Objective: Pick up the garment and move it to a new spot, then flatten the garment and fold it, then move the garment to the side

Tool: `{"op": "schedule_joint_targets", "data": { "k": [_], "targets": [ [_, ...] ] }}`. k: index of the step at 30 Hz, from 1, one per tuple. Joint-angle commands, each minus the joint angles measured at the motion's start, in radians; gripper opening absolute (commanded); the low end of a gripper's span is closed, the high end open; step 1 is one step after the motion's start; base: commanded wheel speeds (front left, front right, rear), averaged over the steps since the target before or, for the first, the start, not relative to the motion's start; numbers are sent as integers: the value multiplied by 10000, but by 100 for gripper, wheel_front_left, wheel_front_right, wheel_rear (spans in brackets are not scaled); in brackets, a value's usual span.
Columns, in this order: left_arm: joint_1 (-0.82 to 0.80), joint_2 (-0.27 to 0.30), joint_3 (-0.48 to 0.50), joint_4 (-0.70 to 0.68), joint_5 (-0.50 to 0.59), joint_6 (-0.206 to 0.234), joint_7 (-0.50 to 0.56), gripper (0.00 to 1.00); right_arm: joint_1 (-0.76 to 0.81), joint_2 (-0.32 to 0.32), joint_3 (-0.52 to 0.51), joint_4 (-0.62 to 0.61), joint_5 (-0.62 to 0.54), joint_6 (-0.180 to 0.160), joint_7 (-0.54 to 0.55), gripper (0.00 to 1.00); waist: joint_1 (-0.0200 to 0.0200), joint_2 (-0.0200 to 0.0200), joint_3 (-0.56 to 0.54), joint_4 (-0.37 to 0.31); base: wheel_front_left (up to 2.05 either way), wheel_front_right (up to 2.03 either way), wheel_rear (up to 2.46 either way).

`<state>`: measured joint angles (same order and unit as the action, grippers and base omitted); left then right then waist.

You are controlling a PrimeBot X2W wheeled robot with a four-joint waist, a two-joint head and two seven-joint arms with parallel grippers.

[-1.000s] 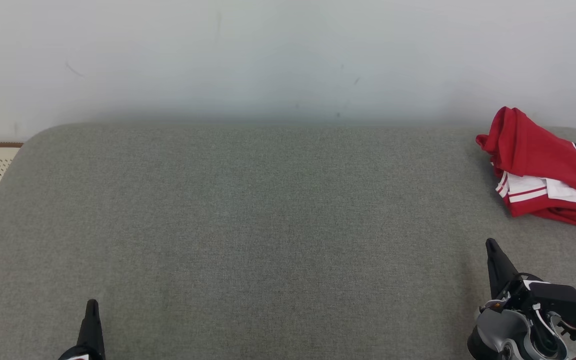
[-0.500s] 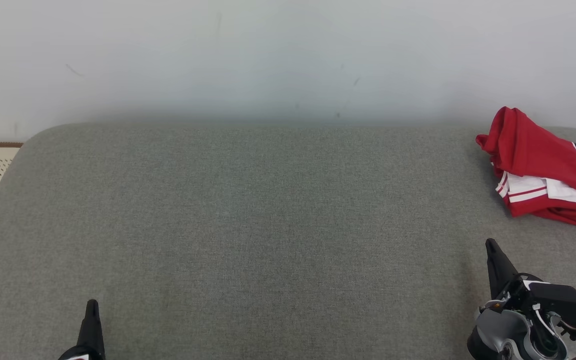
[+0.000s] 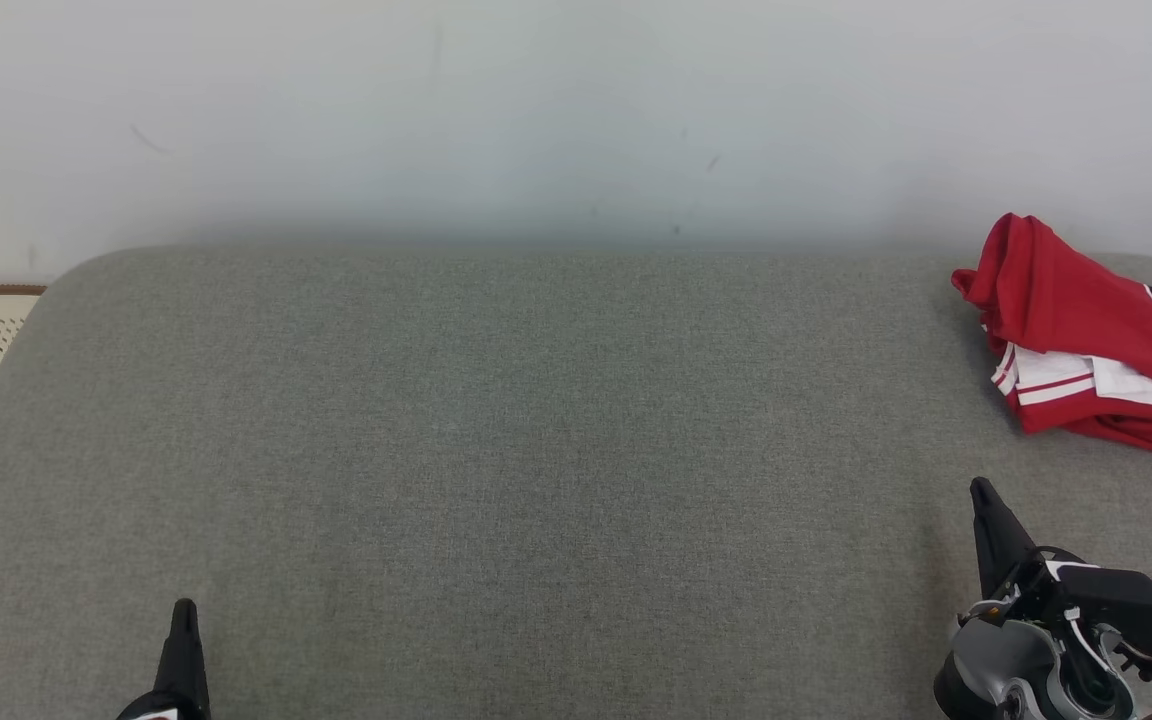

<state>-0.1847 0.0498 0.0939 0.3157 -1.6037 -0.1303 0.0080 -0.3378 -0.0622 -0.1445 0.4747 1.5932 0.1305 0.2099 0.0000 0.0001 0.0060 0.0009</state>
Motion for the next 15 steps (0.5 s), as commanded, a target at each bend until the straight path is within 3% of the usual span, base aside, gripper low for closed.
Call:
{"op": "schedule_joint_targets", "data": {
  "k": [1, 15],
  "targets": [
    [6, 9, 40, 12, -94, -19, 22, 0, -8, 29, -10, 26, -70, 4, 15, 0, 0, -1, 0, 0, 0, 0, 0],
    [6, 9, 40, 12, -94, -19, 22, 0, -12, 41, -28, 26, -95, 4, 31, 0, 0, -1, 0, 0, 0, 0, 0]
  ]
}}
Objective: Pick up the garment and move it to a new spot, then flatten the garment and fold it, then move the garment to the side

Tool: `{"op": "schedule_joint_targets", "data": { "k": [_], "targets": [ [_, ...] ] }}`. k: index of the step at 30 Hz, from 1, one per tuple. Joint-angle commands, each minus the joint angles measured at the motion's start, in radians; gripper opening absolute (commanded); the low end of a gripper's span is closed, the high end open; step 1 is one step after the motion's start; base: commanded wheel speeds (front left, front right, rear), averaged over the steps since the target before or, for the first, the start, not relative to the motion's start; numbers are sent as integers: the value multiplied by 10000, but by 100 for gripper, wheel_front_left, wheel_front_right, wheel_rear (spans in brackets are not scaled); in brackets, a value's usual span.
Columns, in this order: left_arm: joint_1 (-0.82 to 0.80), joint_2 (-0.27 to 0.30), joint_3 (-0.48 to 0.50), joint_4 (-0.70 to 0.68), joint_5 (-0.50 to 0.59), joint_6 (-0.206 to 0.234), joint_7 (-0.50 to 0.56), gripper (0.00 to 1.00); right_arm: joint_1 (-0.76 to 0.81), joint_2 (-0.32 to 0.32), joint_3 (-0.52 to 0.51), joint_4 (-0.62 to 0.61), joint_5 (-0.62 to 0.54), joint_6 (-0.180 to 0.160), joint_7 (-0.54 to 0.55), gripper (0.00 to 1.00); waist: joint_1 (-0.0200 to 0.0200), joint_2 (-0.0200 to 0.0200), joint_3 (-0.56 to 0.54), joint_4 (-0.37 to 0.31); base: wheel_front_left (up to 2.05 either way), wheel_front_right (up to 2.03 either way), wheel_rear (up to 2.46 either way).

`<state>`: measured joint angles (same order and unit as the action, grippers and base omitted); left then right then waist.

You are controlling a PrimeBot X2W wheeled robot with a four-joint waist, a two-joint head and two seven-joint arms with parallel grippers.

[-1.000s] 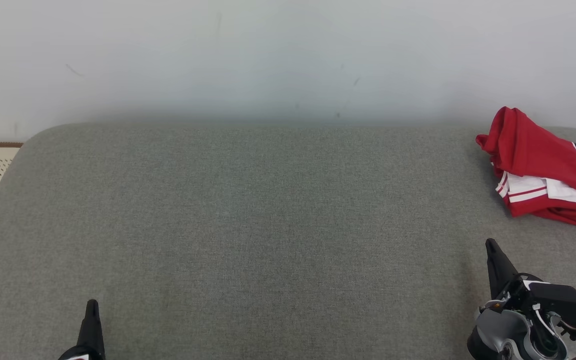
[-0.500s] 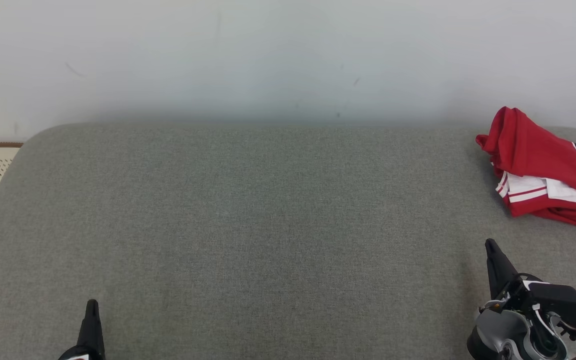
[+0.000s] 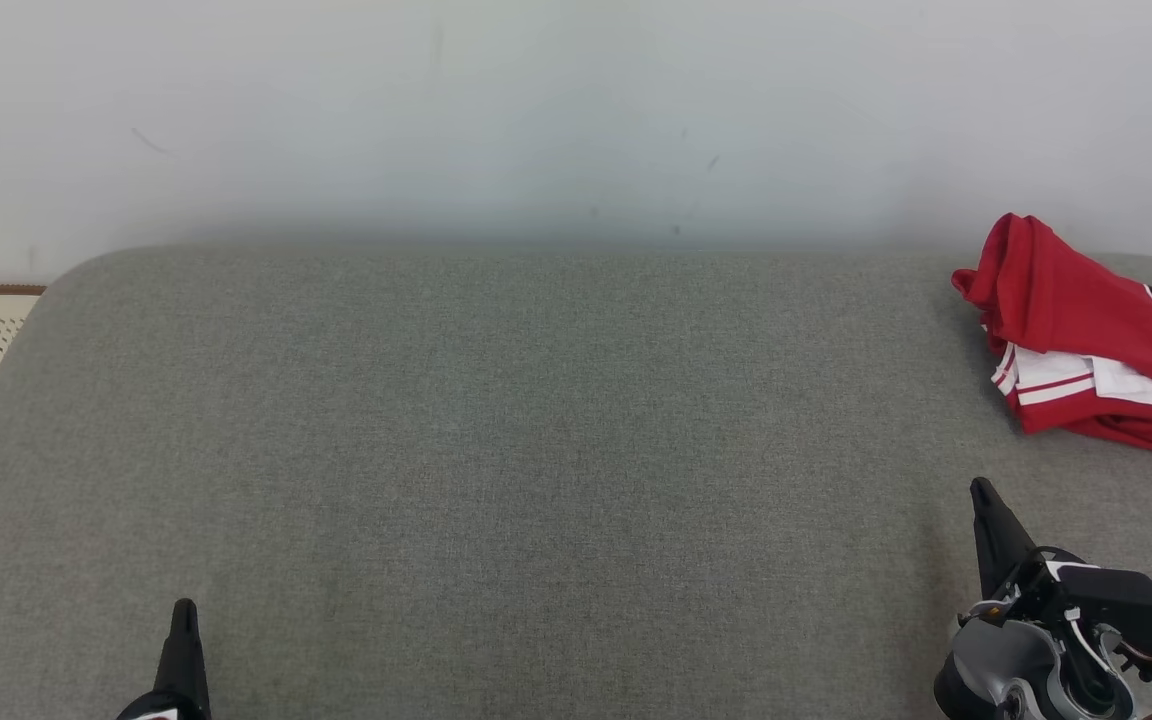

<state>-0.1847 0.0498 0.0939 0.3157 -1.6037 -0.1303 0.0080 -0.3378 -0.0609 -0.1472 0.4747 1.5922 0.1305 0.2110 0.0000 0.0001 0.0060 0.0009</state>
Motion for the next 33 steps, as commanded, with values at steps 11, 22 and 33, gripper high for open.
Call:
{"op": "schedule_joint_targets", "data": {
  "k": [11, 22, 33],
  "targets": [
    [6, 9, 40, 11, -94, -19, 22, 0, -14, 38, -16, 26, -107, 4, 34, 0, 0, -1, 0, 0, 0, 0, 0],
    [6, 9, 40, 11, -95, -20, 22, 0, -16, 45, -32, 27, -117, 4, 48, 0, 0, -1, 0, 0, 0, 0, 0],
    [7, 9, 40, 11, -95, -20, 22, 0, -18, 53, -48, 27, -127, 4, 57, 0, 0, -1, 0, 0, 0, 0, 0]
  ]
}}
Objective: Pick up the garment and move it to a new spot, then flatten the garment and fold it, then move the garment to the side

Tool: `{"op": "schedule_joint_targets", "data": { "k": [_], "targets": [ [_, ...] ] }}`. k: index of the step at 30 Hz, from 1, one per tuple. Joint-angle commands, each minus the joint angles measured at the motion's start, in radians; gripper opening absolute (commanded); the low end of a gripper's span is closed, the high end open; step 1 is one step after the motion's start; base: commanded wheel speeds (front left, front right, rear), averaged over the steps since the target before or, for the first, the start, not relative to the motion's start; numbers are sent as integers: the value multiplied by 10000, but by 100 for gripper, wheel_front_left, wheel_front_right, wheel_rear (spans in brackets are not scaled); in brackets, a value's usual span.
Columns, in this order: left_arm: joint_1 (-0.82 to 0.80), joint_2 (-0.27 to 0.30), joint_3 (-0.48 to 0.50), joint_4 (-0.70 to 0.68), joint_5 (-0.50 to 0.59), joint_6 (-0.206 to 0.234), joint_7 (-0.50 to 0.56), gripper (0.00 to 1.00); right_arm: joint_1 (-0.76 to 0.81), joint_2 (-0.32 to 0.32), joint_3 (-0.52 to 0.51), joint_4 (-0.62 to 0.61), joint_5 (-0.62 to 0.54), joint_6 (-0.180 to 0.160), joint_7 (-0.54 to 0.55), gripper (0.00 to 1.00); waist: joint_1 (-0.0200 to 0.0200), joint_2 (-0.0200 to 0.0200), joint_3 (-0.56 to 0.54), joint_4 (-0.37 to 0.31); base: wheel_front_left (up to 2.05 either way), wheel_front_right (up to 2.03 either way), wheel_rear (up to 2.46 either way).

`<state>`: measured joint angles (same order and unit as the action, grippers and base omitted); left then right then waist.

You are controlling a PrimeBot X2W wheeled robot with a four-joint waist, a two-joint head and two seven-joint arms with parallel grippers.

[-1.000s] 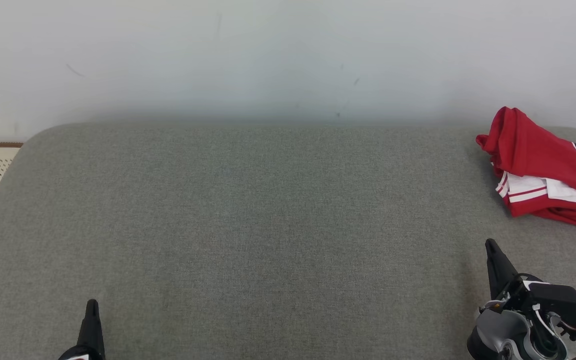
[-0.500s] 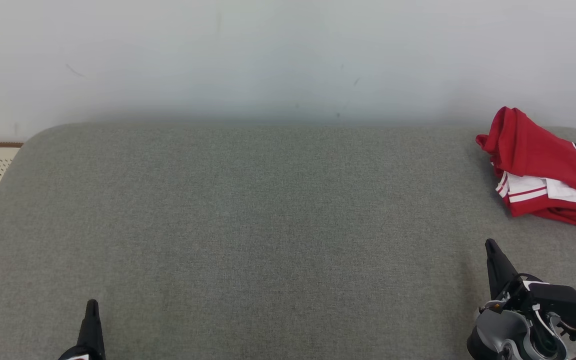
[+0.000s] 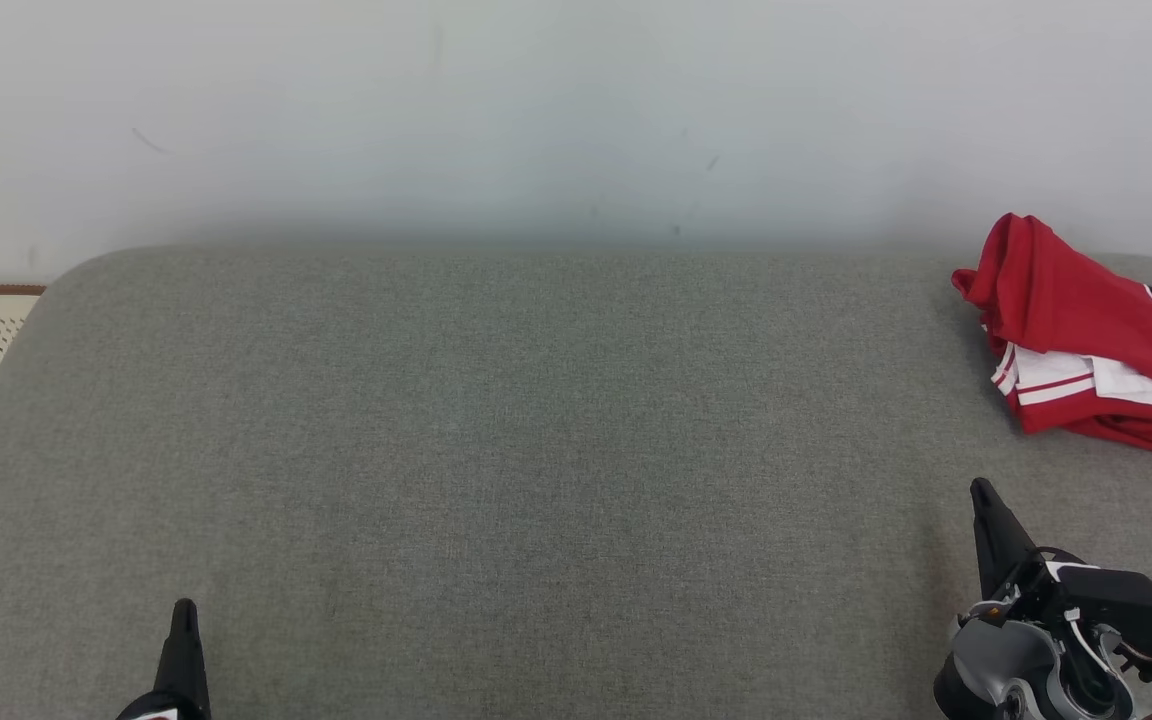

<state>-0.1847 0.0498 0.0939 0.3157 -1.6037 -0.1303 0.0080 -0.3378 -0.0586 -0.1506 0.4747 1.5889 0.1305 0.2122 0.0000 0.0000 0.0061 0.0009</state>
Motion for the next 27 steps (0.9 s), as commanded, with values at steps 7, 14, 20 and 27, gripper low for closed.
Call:
{"op": "schedule_joint_targets", "data": {
  "k": [7, 14, 20, 27],
  "targets": [
    [7, 9, 39, 10, -95, -20, 21, 0, -19, 32, -18, 27, -92, 4, 51, 0, 0, 0, 0, 0, 0, 0, 0],
    [7, 9, 39, 10, -95, -20, 21, 0, -19, 35, -22, 25, -88, 4, 56, 0, 0, 0, 0, 0, 0, 0, 0],
    [7, 9, 39, 10, -95, -20, 21, 0, -20, 39, -28, 25, -90, 4, 62, 0, 0, 0, 0, 0, 0, 0, 0],
    [7, 9, 39, 10, -95, -20, 21, 0, -21, 43, -30, 25, -98, 4, 47, 0, 0, 0, 0, 0, 0, 0, 0]
  ]
}}
